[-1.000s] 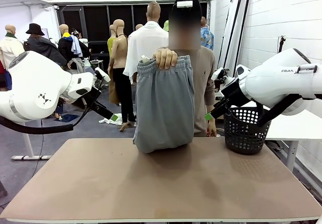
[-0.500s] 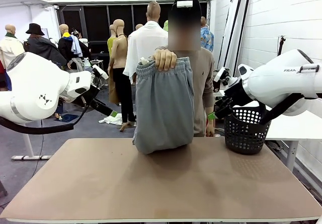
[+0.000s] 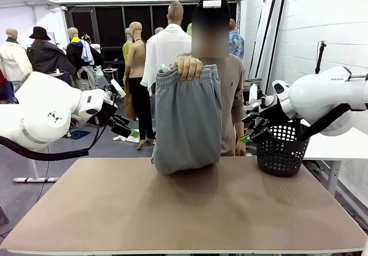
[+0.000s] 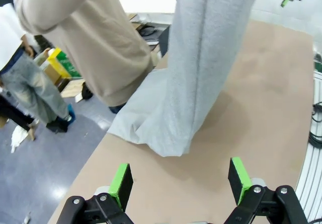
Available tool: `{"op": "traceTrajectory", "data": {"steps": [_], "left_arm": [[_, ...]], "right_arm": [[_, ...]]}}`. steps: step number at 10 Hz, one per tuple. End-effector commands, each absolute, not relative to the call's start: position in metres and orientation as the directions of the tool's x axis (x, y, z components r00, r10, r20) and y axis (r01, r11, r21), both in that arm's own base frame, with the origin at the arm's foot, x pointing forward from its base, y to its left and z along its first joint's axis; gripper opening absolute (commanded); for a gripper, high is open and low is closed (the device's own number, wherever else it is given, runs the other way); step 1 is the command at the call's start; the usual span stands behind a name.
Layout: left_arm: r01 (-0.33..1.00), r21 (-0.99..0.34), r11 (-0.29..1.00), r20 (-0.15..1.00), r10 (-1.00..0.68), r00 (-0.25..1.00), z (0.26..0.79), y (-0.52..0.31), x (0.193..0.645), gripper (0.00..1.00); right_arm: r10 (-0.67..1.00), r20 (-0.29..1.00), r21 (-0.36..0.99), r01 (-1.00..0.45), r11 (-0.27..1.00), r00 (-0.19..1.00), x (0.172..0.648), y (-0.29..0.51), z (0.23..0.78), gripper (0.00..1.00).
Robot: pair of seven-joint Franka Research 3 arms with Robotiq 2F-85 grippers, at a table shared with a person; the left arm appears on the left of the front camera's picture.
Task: Fold the training pants.
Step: Grab both ends of the Training pants handed by a person.
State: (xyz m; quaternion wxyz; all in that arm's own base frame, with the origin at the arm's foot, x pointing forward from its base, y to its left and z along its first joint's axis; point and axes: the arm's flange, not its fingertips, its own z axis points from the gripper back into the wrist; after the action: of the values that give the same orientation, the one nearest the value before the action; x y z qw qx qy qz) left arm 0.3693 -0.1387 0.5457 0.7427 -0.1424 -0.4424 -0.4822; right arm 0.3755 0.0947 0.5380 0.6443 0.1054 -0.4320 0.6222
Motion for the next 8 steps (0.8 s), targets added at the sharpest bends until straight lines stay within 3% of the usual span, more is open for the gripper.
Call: {"op": "traceTrajectory", "data": {"steps": [1, 3, 8], "left_arm": [[0.893, 0.188, 0.410, 0.800, -0.591, 0.103, 0.524, -0.119, 0.373, 1.00], [0.876, 0.216, 0.431, 0.763, -0.634, 0.124, 0.525, -0.118, 0.372, 1.00], [0.881, 0.192, 0.433, 0.790, -0.601, 0.123, 0.532, -0.128, 0.376, 1.00]], "right_arm": [[0.685, 0.697, -0.393, -0.912, 0.121, -0.210, 0.399, 0.092, 0.532, 1.00], [0.714, 0.681, -0.379, -0.913, 0.148, -0.167, 0.398, 0.099, 0.533, 1.00], [0.699, 0.687, -0.401, -0.906, 0.139, -0.197, 0.384, 0.093, 0.534, 1.00]]}}
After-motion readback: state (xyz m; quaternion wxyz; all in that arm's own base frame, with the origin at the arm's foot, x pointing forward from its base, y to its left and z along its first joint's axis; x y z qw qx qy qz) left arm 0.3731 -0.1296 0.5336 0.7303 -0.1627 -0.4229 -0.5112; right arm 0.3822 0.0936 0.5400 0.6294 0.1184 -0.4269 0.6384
